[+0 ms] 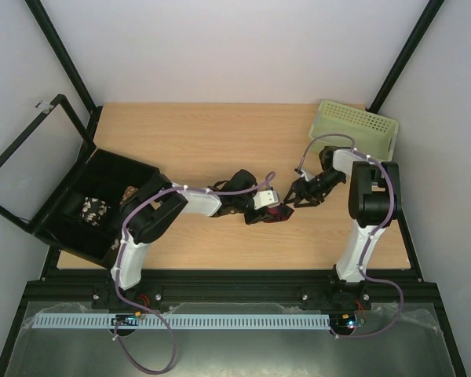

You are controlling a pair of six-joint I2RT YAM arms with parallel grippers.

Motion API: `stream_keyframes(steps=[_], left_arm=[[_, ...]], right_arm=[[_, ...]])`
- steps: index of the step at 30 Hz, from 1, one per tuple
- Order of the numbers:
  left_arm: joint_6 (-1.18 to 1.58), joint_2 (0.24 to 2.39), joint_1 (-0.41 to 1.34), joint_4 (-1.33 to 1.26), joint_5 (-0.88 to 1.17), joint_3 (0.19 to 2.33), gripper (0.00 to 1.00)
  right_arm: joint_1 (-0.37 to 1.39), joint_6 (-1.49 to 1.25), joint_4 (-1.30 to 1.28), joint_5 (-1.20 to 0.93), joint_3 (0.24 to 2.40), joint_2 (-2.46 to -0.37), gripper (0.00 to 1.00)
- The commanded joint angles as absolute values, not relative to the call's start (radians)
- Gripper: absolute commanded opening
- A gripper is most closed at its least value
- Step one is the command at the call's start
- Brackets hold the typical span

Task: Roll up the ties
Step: Pick up the tie from the center of the board.

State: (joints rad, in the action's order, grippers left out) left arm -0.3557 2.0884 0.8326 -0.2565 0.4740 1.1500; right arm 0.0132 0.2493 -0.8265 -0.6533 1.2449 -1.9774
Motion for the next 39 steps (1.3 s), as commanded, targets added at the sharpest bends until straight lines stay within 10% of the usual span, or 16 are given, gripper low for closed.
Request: stream_keyframes(steps=[1, 12, 26, 34, 39], left_arm=[[-0.407, 2.118, 0.833, -0.106, 0.381, 1.111, 0.23], [-0.402, 2.126, 0.833, -0.104, 0.383, 1.124, 0.24], [-0.408, 2.136, 0.832, -0.091, 0.389, 1.141, 0.24], [-0.410, 2.139, 0.831, -0.086, 0.389, 1.146, 0.24], [-0.409, 2.138, 0.831, -0.084, 0.390, 1.147, 0.25]], right_arm=[[-0.013, 0.266, -0.937, -0.654, 1.230, -1.979, 0.60], [0.015, 0.240, -0.852, -0.839, 1.162, -2.053, 0.78], [0.029, 0.335, -0.856, -1.015, 1.137, -1.977, 0.75], [0.073, 0.344, -0.847, -0.930, 1.144, -1.986, 0.59], [0.074, 0.314, -0.800, -0.838, 1.138, -1.970, 0.26]])
